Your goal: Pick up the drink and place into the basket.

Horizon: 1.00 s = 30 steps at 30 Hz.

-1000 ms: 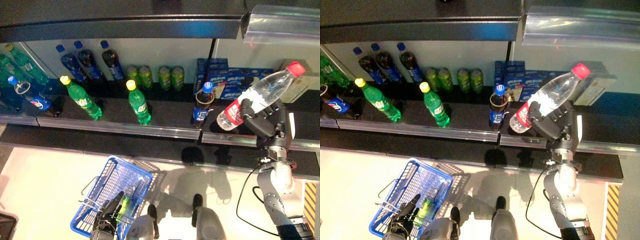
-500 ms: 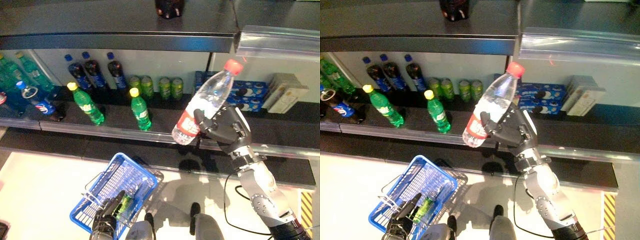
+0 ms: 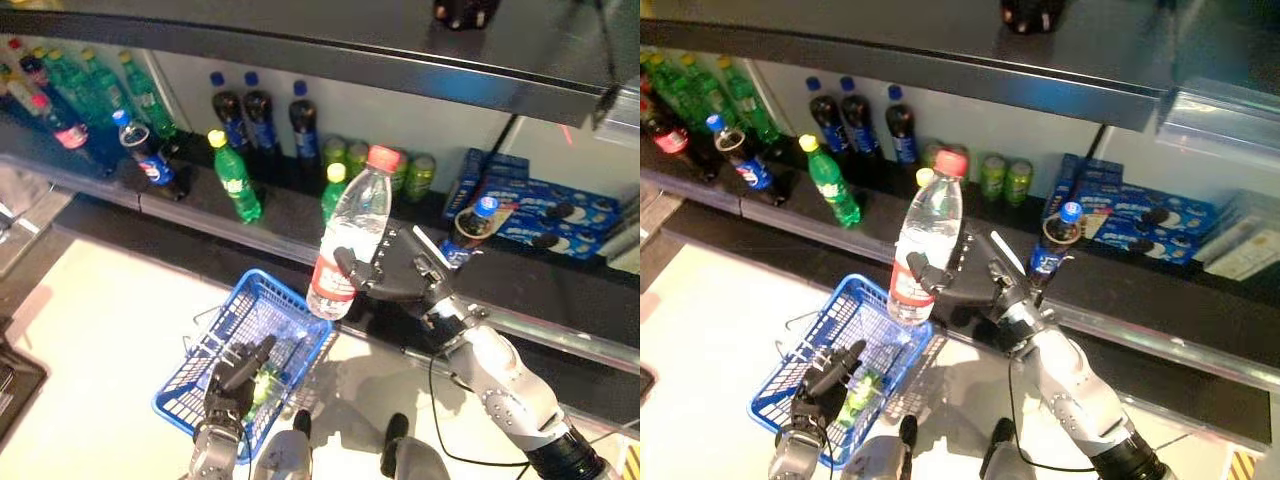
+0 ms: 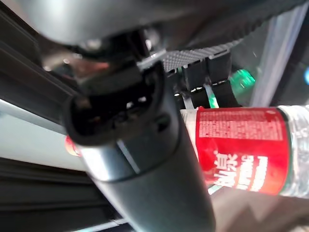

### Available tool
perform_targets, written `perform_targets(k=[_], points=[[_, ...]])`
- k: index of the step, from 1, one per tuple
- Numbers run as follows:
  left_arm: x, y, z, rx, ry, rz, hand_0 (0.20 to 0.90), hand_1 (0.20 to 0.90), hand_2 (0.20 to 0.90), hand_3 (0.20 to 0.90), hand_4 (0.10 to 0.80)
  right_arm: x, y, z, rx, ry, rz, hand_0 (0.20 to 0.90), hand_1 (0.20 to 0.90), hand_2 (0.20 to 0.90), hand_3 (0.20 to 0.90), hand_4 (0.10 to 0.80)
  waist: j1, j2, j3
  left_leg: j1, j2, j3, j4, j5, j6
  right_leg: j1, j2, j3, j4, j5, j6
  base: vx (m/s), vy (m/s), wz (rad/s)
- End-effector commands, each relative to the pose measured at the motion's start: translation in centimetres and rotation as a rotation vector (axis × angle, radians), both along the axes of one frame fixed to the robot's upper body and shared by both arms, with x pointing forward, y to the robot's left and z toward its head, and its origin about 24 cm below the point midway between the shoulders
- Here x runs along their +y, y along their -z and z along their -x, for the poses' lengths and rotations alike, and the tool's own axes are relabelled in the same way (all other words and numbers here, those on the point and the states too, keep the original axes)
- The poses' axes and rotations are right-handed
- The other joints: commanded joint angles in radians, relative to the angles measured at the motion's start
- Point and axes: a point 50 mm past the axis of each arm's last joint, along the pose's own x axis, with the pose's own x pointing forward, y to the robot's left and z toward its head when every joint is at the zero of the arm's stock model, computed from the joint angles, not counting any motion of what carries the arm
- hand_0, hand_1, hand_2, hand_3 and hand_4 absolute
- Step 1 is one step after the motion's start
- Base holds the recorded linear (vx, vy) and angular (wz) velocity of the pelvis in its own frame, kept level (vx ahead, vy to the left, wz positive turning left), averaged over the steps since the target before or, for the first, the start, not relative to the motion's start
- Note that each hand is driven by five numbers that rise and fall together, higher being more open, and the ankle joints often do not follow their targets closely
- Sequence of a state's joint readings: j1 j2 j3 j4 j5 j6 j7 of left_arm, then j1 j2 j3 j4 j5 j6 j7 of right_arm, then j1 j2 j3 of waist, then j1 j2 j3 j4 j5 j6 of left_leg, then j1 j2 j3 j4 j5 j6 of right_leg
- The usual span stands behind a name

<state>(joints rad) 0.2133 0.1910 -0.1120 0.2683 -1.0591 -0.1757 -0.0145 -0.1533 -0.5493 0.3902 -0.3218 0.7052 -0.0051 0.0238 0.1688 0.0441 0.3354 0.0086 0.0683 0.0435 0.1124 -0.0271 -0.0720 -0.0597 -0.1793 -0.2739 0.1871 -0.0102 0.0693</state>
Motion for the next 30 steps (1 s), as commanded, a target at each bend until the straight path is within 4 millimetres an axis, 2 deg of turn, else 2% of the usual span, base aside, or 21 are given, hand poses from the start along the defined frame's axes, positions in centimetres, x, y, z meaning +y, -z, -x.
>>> perform_targets(k=[1,2,3,4,7,10,20,30], points=[[0.5,-10.9,-3.5,-0.595,0.227,-0.214,0.3,0.3,0.3,0.2,0.1,3.3,-8.4,1.6,-0.4,-0.151,-0.187,0.3,0.3,0.3,0.2,0.1,0.039,-0.019,-0.078,-0.069,-0.022,-0.037,0.129,0.009,-0.006,0.13,-0.007,-0.052,-0.009,-0.069,-0.015,-0.007,-0.034,0.32],[0.5,-11.0,-3.5,-0.6,0.231,-0.213,0.3,0.3,0.3,0.2,0.1,3.3,-8.4,1.6,-0.399,-0.152,-0.187,0.3,0.3,0.3,0.2,0.1,0.04,-0.019,-0.077,-0.07,-0.023,-0.038,0.13,0.009,-0.005,0.131,-0.007,-0.053,-0.009,-0.069,-0.015,0.007,-0.04,0.47],[-0.1,-12.3,-3.5,-0.654,0.278,-0.208,0.3,0.3,0.3,0.2,0.1,3.8,-8.1,1.6,-0.386,-0.153,-0.188,0.3,0.3,0.3,0.2,0.1,0.056,-0.02,-0.07,-0.074,-0.027,-0.052,0.135,0.011,-0.003,0.135,-0.007,-0.063,-0.007,-0.069,-0.016,0.011,-0.018,0.38],[-0.2,-12.5,-3.5,-0.663,0.285,-0.207,0.3,0.3,0.3,0.2,0.1,3.9,-8.1,1.6,-0.382,-0.154,-0.188,0.3,0.3,0.3,0.2,0.1,0.057,-0.021,-0.069,-0.074,-0.028,-0.054,0.136,0.011,-0.003,0.135,-0.007,-0.065,-0.007,-0.069,-0.015,0.019,-0.035,0.27],[-1.5,-15.2,-3.4,-0.772,0.393,-0.189,0.3,0.3,0.3,0.2,0.1,4.9,-7.7,1.4,-0.375,-0.126,-0.172,0.3,0.3,0.3,0.2,0.1,0.092,-0.023,-0.059,-0.088,-0.037,-0.083,0.149,0.023,-0.002,0.144,-0.007,-0.09,-0.009,-0.065,-0.013,0.021,-0.043,0.29],[-2.1,-16.7,-3.2,-0.848,0.458,-0.168,0.3,0.3,0.3,0.2,0.1,5.5,-7.5,1.3,-0.382,-0.1,-0.15,0.3,0.3,0.3,0.2,0.1,0.115,-0.023,-0.053,-0.097,-0.043,-0.104,0.159,0.031,-0.003,0.152,-0.008,-0.108,-0.01,-0.063,-0.011,0.025,-0.032,0.21],[-3.4,-19.9,-2.1,-1.021,0.607,-0.081,0.3,0.3,0.3,0.2,0.1,6.9,-6.6,0.2,-0.378,-0.001,-0.052,0.3,0.3,0.3,0.2,0.1,0.178,-0.026,-0.052,-0.115,-0.065,-0.16,0.178,0.048,-0.006,0.18,-0.014,-0.157,-0.017,-0.06,-0.008,0.043,-0.016,0.17],[-4.8,-21.6,-0.9,-1.179,0.774,-0.028,0.3,0.3,0.3,0.2,0.1,8.1,-2.9,-0.5,-0.261,0.078,0.047,0.3,0.3,0.3,0.2,0.1,0.223,-0.032,-0.058,-0.117,-0.076,-0.193,0.194,0.039,-0.009,0.207,-0.017,-0.185,-0.008,-0.069,-0.003,0.062,-0.013,0.12]])
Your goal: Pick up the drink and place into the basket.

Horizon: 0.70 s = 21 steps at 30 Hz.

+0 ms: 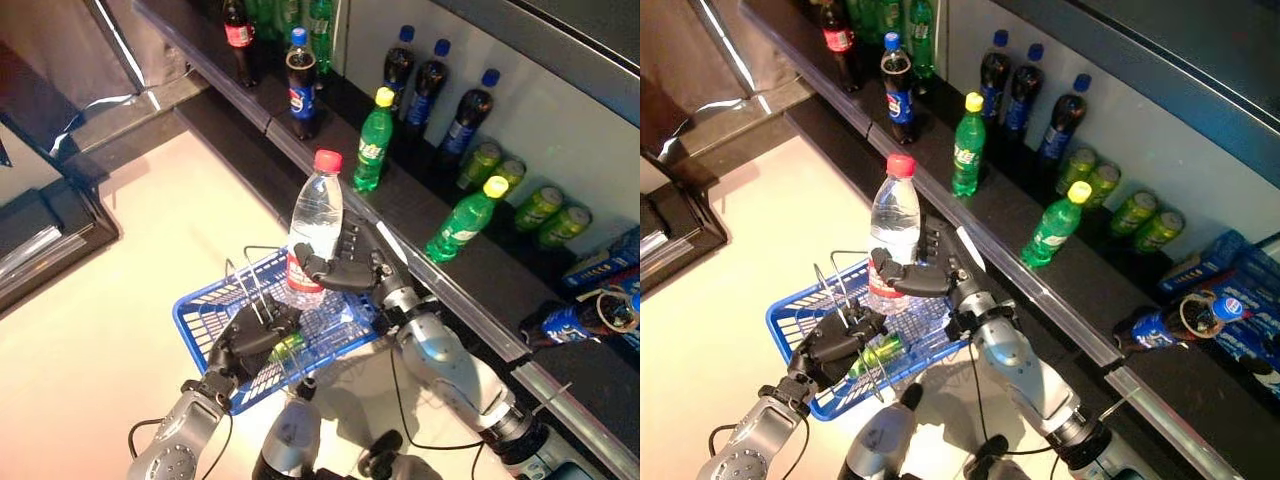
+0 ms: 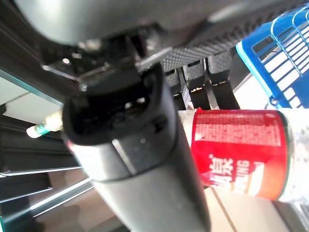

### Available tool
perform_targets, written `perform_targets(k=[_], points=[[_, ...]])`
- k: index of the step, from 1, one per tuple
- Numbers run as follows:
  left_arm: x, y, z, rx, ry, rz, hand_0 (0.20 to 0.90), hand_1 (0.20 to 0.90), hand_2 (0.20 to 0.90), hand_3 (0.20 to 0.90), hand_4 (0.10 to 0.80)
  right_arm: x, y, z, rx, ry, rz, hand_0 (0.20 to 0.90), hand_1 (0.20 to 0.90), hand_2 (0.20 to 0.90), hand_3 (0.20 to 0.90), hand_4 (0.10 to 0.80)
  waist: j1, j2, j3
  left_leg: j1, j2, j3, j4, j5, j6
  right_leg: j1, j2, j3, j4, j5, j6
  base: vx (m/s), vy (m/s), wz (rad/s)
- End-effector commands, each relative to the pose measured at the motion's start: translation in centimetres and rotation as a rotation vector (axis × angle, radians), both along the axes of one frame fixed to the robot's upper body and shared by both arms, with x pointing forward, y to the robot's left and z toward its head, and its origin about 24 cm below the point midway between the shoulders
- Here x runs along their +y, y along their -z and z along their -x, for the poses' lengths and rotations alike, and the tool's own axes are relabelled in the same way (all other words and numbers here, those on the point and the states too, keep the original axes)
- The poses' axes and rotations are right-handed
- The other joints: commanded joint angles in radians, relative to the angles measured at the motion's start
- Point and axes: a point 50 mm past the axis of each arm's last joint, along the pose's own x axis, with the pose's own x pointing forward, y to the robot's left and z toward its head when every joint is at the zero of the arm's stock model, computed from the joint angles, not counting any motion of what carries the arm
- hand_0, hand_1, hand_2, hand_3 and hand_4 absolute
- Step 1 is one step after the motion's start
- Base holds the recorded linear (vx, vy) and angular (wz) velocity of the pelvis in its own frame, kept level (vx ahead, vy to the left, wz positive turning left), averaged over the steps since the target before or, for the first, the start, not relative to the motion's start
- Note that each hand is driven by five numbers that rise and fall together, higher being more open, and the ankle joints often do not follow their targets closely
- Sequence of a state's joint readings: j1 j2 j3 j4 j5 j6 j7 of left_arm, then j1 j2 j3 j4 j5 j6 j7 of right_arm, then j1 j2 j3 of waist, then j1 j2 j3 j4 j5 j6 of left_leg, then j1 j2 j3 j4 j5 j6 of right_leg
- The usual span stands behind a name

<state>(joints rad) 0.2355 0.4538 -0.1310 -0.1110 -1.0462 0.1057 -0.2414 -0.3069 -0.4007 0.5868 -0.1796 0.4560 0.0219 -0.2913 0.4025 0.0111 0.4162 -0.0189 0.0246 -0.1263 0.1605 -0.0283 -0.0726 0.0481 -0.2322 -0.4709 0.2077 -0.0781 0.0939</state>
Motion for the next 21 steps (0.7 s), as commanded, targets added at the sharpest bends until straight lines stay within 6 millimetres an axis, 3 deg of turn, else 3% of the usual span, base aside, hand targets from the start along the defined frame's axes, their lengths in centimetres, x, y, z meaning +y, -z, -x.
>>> perform_targets(k=[1,7,14,21], points=[[-4.4,-14.4,0.6,-0.849,0.361,0.248,0.3,0.3,0.3,0.2,0.1,3.4,-4.0,1.1,-0.235,-0.117,-0.053,0.3,0.3,0.3,0.2,0.1,-0.009,0.001,-0.139,-0.088,-0.033,-0.024,0.146,0.04,-0.009,0.101,0.035,0.01,-0.028,-0.002,-0.028,0.07,0.009,0.04],[-4.1,-14.4,0.9,-0.866,0.404,0.226,0.3,0.3,0.3,0.2,0.1,3.5,-1.6,0.7,-0.195,-0.055,0.025,0.3,0.3,0.3,0.2,0.1,0.012,0.005,-0.146,-0.093,-0.042,-0.035,0.151,0.036,-0.011,0.116,0.027,-0.005,-0.03,-0.005,-0.023,0.05,0.017,0.08],[-3.2,-14.1,1.4,-0.85,0.418,0.207,0.3,0.3,0.3,0.2,0.1,1.9,0.6,0.0,-0.174,0.057,0.198,0.3,0.3,0.3,0.2,0.1,0.033,0.004,-0.156,-0.091,-0.046,-0.04,0.143,0.023,-0.014,0.136,0.019,-0.025,-0.041,-0.002,-0.013,0.034,0.011,0.05],[-2.7,-13.5,1.6,-0.826,0.41,0.21,0.3,0.3,0.3,0.2,0.1,0.4,-1.0,0.6,-0.206,0.092,0.08,0.3,0.3,0.3,0.2,0.1,0.036,-0.011,-0.166,-0.081,-0.04,-0.039,0.128,0.012,-0.015,0.157,0.024,-0.021,-0.058,0.002,-0.004,0.026,-0.013,0.01]])
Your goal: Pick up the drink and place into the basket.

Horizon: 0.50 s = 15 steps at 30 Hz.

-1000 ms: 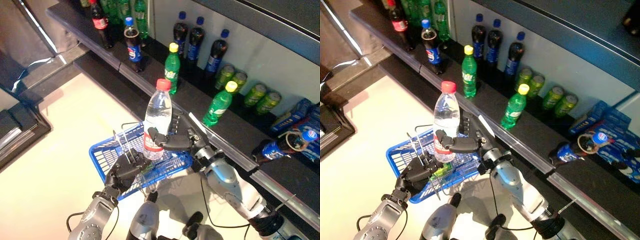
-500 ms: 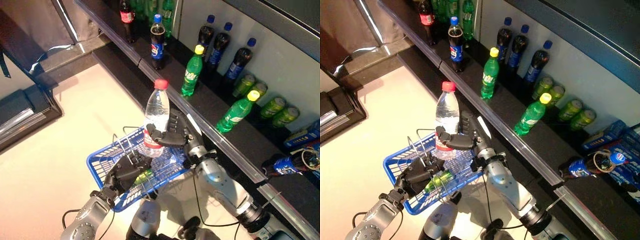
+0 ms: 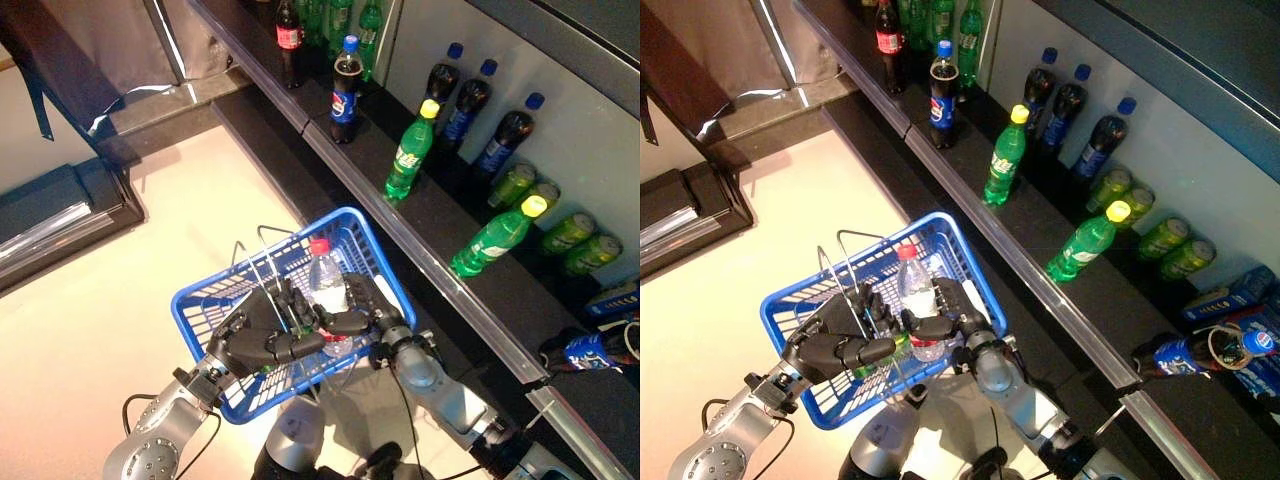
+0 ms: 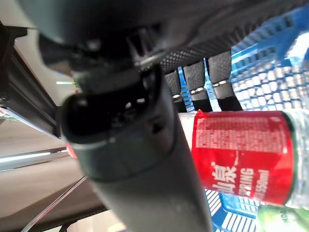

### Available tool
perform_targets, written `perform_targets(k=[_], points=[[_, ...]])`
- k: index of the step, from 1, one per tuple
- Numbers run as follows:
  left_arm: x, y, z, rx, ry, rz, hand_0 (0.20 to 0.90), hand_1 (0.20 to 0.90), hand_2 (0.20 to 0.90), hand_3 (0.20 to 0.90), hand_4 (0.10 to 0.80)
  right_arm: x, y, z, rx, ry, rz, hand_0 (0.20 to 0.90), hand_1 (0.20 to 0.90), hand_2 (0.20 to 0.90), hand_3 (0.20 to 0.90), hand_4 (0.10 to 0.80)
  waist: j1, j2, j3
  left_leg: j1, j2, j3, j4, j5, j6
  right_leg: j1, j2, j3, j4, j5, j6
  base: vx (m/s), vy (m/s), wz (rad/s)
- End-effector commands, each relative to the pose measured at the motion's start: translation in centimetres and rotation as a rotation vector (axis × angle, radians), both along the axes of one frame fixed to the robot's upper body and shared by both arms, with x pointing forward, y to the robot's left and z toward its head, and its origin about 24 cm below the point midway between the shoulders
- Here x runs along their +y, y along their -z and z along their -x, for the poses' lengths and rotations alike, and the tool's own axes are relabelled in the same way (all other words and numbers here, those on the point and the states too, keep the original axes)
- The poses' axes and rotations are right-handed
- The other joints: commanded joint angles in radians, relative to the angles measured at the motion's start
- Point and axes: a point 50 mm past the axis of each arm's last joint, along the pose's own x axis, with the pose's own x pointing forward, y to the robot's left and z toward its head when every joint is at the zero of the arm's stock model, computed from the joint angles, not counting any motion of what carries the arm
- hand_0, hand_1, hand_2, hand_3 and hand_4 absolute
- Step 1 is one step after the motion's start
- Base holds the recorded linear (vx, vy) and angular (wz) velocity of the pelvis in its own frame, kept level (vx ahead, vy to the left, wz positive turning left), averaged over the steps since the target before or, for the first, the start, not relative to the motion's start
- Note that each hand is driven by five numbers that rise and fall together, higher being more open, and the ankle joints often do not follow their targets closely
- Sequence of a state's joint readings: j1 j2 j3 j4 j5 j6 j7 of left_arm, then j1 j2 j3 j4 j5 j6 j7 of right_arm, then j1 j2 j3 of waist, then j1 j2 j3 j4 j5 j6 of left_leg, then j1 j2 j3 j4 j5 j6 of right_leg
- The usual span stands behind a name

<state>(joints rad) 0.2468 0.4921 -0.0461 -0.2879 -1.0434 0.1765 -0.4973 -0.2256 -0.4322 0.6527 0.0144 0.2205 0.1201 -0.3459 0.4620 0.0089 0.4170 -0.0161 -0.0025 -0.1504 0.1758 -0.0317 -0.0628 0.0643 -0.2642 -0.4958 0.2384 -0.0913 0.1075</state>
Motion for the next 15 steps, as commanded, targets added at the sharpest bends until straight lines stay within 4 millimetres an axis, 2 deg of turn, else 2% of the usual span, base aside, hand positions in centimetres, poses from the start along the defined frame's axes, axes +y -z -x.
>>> perform_targets(k=[1,6,8,10,15], points=[[-2.1,-8.7,1.4,-0.533,0.182,0.223,0.3,0.3,0.3,0.2,0.1,2.6,-9.0,0.1,-0.392,-0.097,-0.332,0.3,0.3,0.3,0.2,0.1,-0.022,-0.01,-0.169,-0.079,-0.011,-0.016,0.11,0.015,-0.025,0.144,0.058,0.004,-0.091,0.015,-0.018,0.04,-0.019,0.0],[-2.0,-8.2,1.3,-0.493,0.163,0.226,0.3,0.3,0.3,0.2,0.1,1.6,-11.3,0.4,-0.49,-0.068,-0.405,0.3,0.3,0.3,0.2,0.1,-0.029,-0.015,-0.193,-0.055,0.0,-0.002,0.096,0.011,-0.025,0.162,0.066,0.014,-0.096,0.012,-0.015,0.061,-0.003,0.06],[-2.0,-8.1,1.4,-0.486,0.161,0.229,0.3,0.3,0.3,0.2,0.1,1.3,-11.4,0.4,-0.49,-0.062,-0.412,0.3,0.3,0.3,0.2,0.1,-0.034,-0.016,-0.202,-0.052,0.0,-0.002,0.089,0.015,-0.024,0.163,0.067,0.014,-0.1,0.014,-0.014,0.058,0.022,0.0],[-2.0,-8.0,1.5,-0.478,0.158,0.228,0.3,0.3,0.3,0.2,0.1,1.2,-11.2,0.4,-0.47,-0.054,-0.417,0.3,0.3,0.3,0.2,0.1,-0.038,-0.015,-0.21,-0.046,0.002,0.0,0.086,0.014,-0.024,0.165,0.067,0.015,-0.1,0.013,-0.014,0.057,0.022,-0.01],[-2.4,-7.7,1.7,-0.454,0.165,0.237,0.3,0.3,0.3,0.2,0.1,1.5,-9.1,0.5,-0.347,-0.037,-0.455,0.3,0.3,0.3,0.2,0.1,-0.042,-0.008,-0.229,-0.032,0.008,0.007,0.085,0.013,-0.027,0.183,0.065,0.012,-0.101,0.008,-0.016,0.075,0.031,0.0]])
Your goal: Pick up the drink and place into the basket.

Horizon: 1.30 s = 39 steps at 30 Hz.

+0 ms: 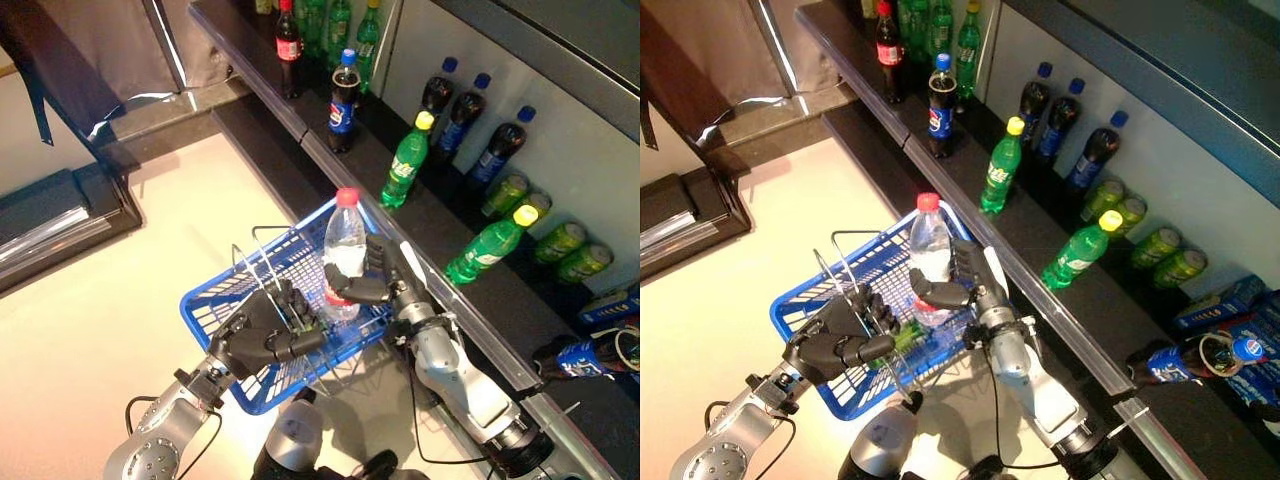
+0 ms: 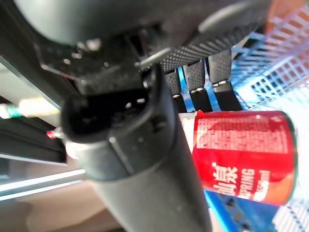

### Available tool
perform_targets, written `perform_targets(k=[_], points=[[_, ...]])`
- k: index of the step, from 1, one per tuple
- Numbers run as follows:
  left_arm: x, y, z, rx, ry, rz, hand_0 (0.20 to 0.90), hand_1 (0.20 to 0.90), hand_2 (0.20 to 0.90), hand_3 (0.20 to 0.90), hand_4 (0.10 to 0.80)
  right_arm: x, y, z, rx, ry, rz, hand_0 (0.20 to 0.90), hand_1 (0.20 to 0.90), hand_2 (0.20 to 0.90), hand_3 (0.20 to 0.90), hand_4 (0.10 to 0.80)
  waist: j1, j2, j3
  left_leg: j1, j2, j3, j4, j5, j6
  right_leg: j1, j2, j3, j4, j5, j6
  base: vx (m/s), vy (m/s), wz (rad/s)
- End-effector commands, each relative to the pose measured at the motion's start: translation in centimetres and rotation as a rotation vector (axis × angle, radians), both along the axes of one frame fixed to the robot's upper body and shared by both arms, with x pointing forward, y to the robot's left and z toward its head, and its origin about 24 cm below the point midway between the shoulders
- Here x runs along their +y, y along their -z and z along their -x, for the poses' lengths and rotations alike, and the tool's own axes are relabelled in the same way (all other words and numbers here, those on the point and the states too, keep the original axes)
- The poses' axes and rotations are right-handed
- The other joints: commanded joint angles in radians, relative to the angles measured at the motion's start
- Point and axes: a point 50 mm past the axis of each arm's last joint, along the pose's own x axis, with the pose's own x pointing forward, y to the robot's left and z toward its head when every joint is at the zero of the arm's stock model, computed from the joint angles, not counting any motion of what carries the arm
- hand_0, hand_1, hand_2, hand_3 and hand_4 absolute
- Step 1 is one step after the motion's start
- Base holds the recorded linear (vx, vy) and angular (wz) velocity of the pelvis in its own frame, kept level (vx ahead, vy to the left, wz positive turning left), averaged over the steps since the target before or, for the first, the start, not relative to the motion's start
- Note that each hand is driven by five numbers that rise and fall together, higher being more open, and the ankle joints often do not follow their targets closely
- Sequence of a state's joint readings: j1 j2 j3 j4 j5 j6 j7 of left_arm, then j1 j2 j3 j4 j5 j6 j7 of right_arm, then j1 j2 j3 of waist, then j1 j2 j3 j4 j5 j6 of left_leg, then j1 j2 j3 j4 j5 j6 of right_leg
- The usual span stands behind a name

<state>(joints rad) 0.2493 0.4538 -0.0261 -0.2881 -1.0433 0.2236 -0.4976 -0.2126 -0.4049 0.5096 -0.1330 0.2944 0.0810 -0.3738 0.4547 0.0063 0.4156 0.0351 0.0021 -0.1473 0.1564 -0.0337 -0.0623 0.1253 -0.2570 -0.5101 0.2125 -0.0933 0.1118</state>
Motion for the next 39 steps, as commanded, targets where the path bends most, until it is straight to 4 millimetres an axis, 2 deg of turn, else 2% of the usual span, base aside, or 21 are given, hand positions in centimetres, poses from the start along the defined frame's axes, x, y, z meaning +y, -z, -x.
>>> perform_targets(k=[1,6,7,8,10,16,23,26,30,37,39], points=[[-2.3,-7.8,1.8,-0.482,0.165,0.213,0.3,0.3,0.3,0.2,0.1,2.5,-3.7,1.4,-0.19,-0.1,-0.231,0.3,0.3,0.3,0.2,0.1,-0.034,-0.002,-0.23,-0.079,0.004,0.003,0.105,0.015,-0.028,0.126,0.057,0.025,-0.074,0.01,-0.021,0.073,0.042,0.01],[-2.7,-7.4,2.1,-0.468,0.19,0.228,0.3,0.3,0.3,0.2,0.1,3.2,-0.8,1.8,-0.027,-0.078,-0.345,0.3,0.3,0.3,0.2,0.1,-0.03,0.012,-0.234,-0.066,0.005,0.001,0.107,0.012,-0.032,0.135,0.052,0.019,-0.068,0.006,-0.021,0.058,0.043,0.04],[-2.8,-7.4,2.2,-0.465,0.199,0.233,0.3,0.3,0.3,0.2,0.1,3.5,0.5,2.0,0.051,-0.07,-0.416,0.3,0.3,0.3,0.2,0.1,-0.028,0.016,-0.235,-0.066,0.003,-0.001,0.107,0.014,-0.033,0.137,0.049,0.015,-0.067,0.006,-0.021,0.03,0.031,0.03],[-2.8,-7.4,2.2,-0.465,0.199,0.233,0.3,0.3,0.3,0.2,0.1,3.5,0.5,2.0,0.051,-0.07,-0.416,0.3,0.3,0.3,0.2,0.1,-0.028,0.016,-0.235,-0.066,0.003,-0.001,0.107,0.014,-0.033,0.137,0.049,0.015,-0.067,0.006,-0.021,0.04,0.041,0.03],[-3.1,-7.4,2.5,-0.466,0.218,0.246,0.3,0.3,0.3,0.2,0.1,4.2,2.6,2.6,0.159,-0.065,-0.485,0.3,0.3,0.3,0.2,0.1,-0.025,0.024,-0.234,-0.069,0.001,-0.003,0.108,0.018,-0.035,0.133,0.044,0.006,-0.062,0.007,-0.019,0.026,0.043,0.02],[-3.6,-7.4,2.9,-0.468,0.255,0.246,0.3,0.3,0.3,0.2,0.1,5.5,4.2,3.5,0.219,-0.079,-0.496,0.3,0.3,0.3,0.2,0.1,-0.011,0.032,-0.23,-0.08,-0.006,-0.013,0.11,0.024,-0.039,0.13,0.04,-0.006,-0.063,0.012,-0.014,0.014,0.013,0.04],[-4.0,-7.3,3.0,-0.463,0.291,0.237,0.3,0.3,0.3,0.2,0.1,6.3,5.8,3.4,0.308,-0.07,-0.522,0.3,0.3,0.3,0.2,0.1,0.009,0.032,-0.231,-0.087,-0.014,-0.027,0.119,0.026,-0.04,0.136,0.036,-0.021,-0.059,0.015,-0.012,0.037,0.008,0.08],[-4.3,-6.9,3.2,-0.453,0.328,0.215,0.3,0.3,0.3,0.2,0.1,6.6,6.9,3.2,0.356,-0.055,-0.495,0.3,0.3,0.3,0.2,0.1,0.021,0.033,-0.233,-0.085,-0.016,-0.035,0.127,0.025,-0.04,0.145,0.035,-0.029,-0.056,0.015,-0.012,0.06,0.018,0.06],[-4.5,-6.5,3.4,-0.445,0.365,0.187,0.3,0.3,0.3,0.2,0.1,6.9,7.5,3.2,0.386,-0.043,-0.476,0.3,0.3,0.3,0.2,0.1,0.029,0.032,-0.238,-0.082,-0.016,-0.04,0.13,0.023,-0.04,0.153,0.033,-0.033,-0.053,0.015,-0.011,0.085,0.024,0.14],[-5.5,-5.7,3.9,-0.406,0.46,0.139,0.3,0.3,0.3,0.2,0.1,7.5,9.5,3.5,0.522,0.034,-0.541,0.3,0.3,0.3,0.2,0.1,0.047,0.025,-0.253,-0.062,-0.011,-0.047,0.14,0.017,-0.041,0.188,0.034,-0.038,-0.048,0.013,-0.007,0.123,0.018,0.2],[-5.6,-5.4,4.1,-0.392,0.487,0.127,0.3,0.3,0.3,0.2,0.1,7.6,10.3,3.8,0.572,0.054,-0.514,0.3,0.3,0.3,0.2,0.1,0.05,0.024,-0.255,-0.056,-0.01,-0.047,0.146,0.014,-0.041,0.193,0.035,-0.037,-0.041,0.012,-0.006,0.111,0.016,0.24]])
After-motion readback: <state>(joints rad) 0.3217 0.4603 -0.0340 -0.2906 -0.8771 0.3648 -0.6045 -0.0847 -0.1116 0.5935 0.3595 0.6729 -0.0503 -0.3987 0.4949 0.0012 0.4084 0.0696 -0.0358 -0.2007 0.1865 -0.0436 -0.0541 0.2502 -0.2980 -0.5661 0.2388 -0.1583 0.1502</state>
